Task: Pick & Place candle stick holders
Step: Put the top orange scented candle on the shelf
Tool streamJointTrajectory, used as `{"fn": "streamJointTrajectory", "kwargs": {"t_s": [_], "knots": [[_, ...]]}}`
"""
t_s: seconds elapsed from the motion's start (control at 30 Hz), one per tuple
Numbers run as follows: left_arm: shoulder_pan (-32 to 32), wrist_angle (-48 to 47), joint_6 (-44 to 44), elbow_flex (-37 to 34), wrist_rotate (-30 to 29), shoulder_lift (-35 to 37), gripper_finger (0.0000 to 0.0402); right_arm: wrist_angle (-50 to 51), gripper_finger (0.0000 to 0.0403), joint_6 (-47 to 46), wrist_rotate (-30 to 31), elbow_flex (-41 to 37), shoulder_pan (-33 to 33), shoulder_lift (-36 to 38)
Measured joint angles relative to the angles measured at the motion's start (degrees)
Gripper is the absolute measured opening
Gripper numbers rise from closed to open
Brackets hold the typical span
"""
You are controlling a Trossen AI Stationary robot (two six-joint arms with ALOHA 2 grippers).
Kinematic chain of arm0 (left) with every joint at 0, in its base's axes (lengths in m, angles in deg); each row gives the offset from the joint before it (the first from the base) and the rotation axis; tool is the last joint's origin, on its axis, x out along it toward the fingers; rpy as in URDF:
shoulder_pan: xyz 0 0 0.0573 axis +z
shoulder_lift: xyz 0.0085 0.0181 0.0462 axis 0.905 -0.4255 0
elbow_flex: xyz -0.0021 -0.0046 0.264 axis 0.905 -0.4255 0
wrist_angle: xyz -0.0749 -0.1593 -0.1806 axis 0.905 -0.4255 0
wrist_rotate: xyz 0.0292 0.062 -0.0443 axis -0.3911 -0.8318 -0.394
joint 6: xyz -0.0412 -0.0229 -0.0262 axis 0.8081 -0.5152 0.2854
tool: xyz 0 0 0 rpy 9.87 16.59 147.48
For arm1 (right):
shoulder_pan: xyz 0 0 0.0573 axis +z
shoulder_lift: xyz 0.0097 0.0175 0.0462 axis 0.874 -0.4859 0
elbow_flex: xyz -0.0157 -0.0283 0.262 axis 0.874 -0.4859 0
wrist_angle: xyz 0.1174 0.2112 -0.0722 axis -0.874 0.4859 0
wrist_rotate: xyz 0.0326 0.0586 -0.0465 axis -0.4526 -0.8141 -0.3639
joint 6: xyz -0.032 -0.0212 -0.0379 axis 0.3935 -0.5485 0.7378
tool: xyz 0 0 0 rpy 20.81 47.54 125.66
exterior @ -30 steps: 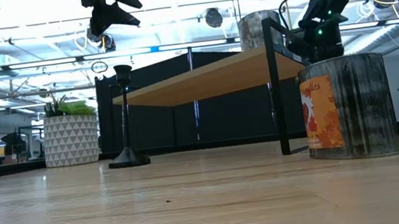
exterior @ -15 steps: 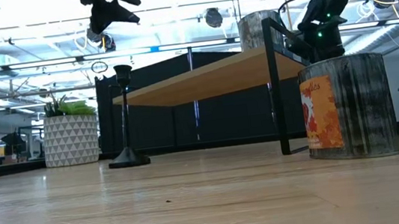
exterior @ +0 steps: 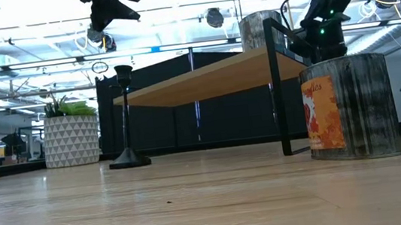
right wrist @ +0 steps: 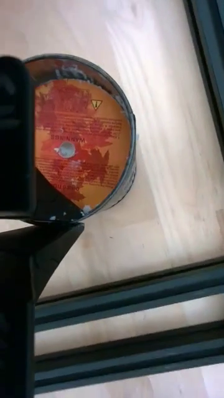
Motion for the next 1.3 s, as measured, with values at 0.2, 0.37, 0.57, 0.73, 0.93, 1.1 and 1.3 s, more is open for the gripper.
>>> {"fn": "streamJointTrajectory", "kwargs": {"t_s": [0.2, 0.37, 0.57, 0.73, 0.93, 1.1, 1.3], "knots": [[0.0, 0.0, -2.0, 0.0, 0.0, 0.0, 0.0191, -0.1, 0.0001, 2.2, -1.5, 0.0, 0.0, 5.7], [0.0, 0.2, -4.7, 0.0, 0.0, 0.0, 0.0191, 1.3, 0.0001, 3.5, -3.0, 0.0, 1.5, 11.5], [0.0, 4.4, -7.2, 0.0, -1.2, 0.0, 0.0191, 3.0, 0.0, 4.4, -3.0, 3.1, 5.4, 19.1], [0.0, 10.5, -9.8, 0.0, -1.4, 0.0, 0.0191, 2.9, 0.0, 5.1, -3.0, 9.9, 10.2, 22.3], [0.2, 15.0, -11.6, -0.1, -1.6, -1.3, 0.0191, 1.5, 0.0, 7.6, -2.9, 21.4, 17.8, 20.5], [0.2, 17.0, -12.0, -0.2, -2.7, -3.4, 0.0191, -0.7, 0.0, 10.1, -2.9, 28.7, 24.1, 16.1], [0.2, 20.4, -13.1, -0.1, -4.7, -5.0, 0.0192, -1.8, 0.0, 12.6, -4.8, 34.7, 31.1, 8.6]]}}
